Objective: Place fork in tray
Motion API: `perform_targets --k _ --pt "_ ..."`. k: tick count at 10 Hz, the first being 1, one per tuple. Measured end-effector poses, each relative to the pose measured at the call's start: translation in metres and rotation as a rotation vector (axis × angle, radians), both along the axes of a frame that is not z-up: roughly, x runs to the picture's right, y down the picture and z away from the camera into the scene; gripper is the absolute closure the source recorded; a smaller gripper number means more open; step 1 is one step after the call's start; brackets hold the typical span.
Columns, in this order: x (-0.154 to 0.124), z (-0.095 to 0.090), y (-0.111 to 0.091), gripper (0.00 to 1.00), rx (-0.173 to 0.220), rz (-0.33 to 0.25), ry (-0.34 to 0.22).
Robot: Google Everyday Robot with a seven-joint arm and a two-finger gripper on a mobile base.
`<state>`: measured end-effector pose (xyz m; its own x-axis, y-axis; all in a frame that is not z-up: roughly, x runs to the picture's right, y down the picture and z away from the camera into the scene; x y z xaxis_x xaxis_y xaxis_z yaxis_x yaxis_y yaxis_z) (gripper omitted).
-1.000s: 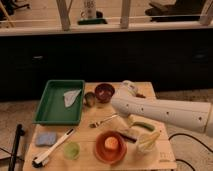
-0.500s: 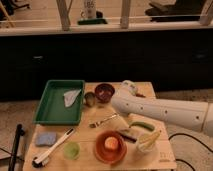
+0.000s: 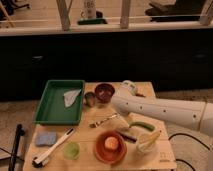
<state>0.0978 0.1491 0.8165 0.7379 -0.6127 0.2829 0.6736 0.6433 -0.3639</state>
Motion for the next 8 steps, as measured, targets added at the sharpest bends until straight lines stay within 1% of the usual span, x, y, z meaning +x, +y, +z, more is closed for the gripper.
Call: perform_targets --k 4,7,8 --pt "-0.048 0.002 0.000 0.20 -0.024 0.008 -0.029" --pt "-0.064 0.002 0.001 0.20 -0.024 0.061 -0.048" --pt "-0.067 0.004 0.001 0.20 -0.025 0.095 -0.054"
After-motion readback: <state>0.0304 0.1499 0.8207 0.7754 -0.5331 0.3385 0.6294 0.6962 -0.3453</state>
